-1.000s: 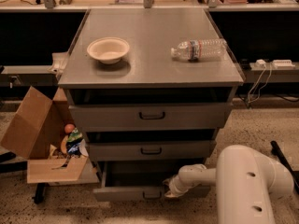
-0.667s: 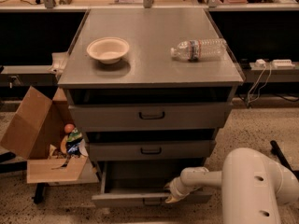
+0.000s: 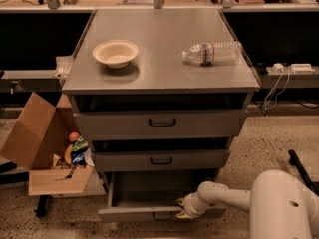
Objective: Open bottom drawer
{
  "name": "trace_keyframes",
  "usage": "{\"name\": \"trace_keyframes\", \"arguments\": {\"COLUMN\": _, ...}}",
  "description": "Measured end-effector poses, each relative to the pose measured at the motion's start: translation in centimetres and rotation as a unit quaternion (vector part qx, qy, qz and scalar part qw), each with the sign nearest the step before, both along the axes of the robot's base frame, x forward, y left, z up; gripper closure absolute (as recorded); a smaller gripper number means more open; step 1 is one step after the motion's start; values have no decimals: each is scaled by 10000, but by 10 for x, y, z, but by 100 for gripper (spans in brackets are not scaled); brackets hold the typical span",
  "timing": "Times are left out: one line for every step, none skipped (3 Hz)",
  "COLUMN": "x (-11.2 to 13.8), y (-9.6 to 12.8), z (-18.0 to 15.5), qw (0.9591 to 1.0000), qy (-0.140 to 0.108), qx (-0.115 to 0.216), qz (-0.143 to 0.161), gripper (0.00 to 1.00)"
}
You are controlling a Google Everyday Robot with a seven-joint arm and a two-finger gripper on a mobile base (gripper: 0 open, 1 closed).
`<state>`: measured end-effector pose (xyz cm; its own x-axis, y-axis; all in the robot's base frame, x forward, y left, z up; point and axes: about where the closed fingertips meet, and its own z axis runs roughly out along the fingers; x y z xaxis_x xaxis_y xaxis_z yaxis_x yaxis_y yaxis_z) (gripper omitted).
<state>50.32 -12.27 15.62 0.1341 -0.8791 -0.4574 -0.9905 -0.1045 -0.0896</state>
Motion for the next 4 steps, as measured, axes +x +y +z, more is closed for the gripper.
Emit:
{"name": "trace_keyframes", "arguments": {"x": -13, "y": -4, "z": -6, "qw": 9995, "qy": 195, "qx": 236, "qz": 29, "gripper": 100}}
{"name": "trace_keyframes", "arguments": {"x": -12, "y": -3, "z": -6, "qw": 9995, "qy": 196, "qx": 237, "qz": 28, "gripper": 83}}
{"name": "trace_keyframes", "arguments": {"x": -12, "y": -3, "z": -6, "qw": 9995, "qy": 196, "qx": 237, "qz": 28, "gripper": 61}}
{"name": "trace_keyframes", "arguments": {"x": -13, "y": -3, "z": -6, "qw": 9995, "qy": 196, "qx": 237, "qz": 29, "gripper": 37}}
